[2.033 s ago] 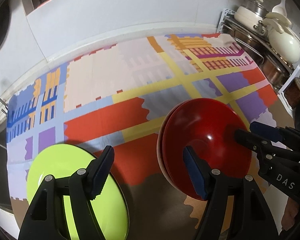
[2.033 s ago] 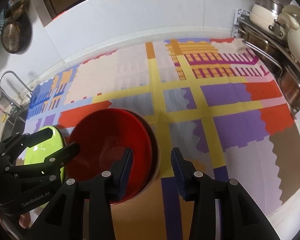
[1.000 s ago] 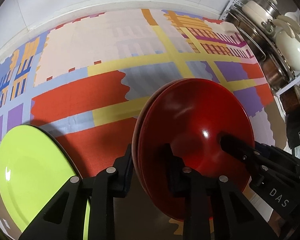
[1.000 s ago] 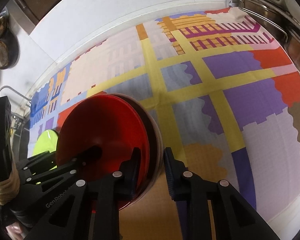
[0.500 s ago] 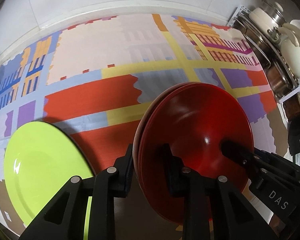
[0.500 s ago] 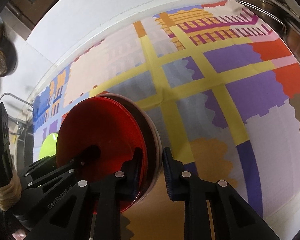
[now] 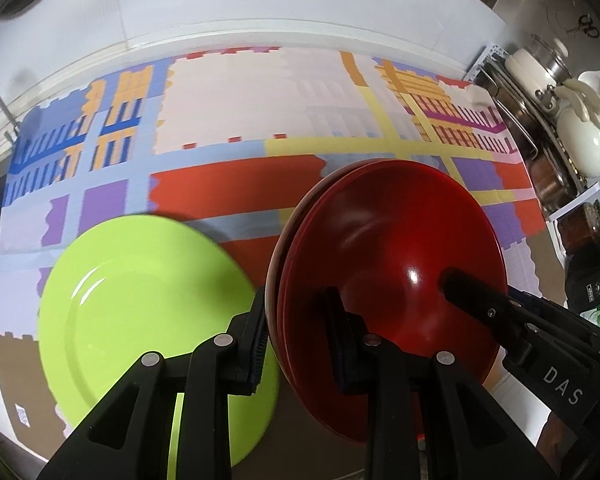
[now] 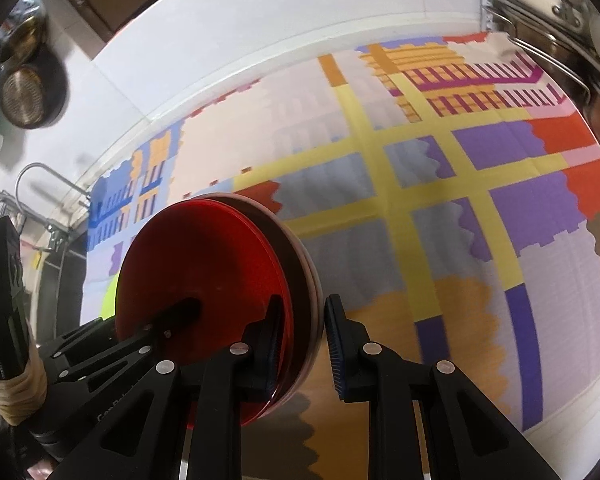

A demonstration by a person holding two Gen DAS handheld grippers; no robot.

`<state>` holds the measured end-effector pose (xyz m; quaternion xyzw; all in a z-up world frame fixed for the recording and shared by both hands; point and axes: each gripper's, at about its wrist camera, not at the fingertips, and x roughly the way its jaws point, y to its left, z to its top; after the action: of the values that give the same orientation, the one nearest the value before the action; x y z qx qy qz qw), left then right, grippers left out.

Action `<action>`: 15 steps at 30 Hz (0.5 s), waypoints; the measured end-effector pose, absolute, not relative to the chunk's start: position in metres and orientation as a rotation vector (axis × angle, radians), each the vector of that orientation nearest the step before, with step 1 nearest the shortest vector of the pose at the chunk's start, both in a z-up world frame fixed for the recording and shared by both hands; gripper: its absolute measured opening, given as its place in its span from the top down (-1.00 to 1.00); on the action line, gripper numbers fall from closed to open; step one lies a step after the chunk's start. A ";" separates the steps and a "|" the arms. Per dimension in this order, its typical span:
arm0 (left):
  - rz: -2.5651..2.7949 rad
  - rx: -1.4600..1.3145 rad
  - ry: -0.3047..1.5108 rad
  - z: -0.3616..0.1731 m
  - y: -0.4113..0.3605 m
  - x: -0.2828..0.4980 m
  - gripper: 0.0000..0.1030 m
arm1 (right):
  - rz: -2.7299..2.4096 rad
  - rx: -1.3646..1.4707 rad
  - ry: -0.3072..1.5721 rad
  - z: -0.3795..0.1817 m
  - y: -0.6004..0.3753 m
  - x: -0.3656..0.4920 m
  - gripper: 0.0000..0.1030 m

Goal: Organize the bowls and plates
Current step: 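Grip the stacked bowls and slide them onto the lime-green plate center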

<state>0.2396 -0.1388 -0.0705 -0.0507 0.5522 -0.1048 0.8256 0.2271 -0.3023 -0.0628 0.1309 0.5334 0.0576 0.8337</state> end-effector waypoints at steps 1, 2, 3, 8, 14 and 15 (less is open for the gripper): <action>-0.221 -0.111 1.171 -0.069 -0.133 0.237 0.48 | 0.123 0.277 1.128 -0.061 -0.298 0.225 0.56; -0.218 -0.117 1.168 -0.068 -0.128 0.234 0.48 | 0.124 0.275 1.126 -0.060 -0.293 0.224 0.56; -0.216 -0.119 1.165 -0.067 -0.123 0.232 0.48 | 0.127 0.272 1.125 -0.059 -0.288 0.222 0.56; -0.195 -0.134 1.154 -0.062 -0.091 0.220 0.48 | 0.153 0.257 1.121 -0.054 -0.258 0.213 0.56; -0.163 -0.165 1.146 -0.062 -0.050 0.205 0.48 | 0.190 0.239 1.134 -0.055 -0.221 0.206 0.56; -0.158 -0.170 1.146 -0.063 -0.043 0.203 0.48 | 0.195 0.238 1.137 -0.056 -0.216 0.205 0.56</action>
<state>0.2031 -0.0427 -0.0629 -0.0804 0.5410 -0.0745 0.8338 0.2048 -0.2161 -0.0559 0.1122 0.5362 0.0920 0.8315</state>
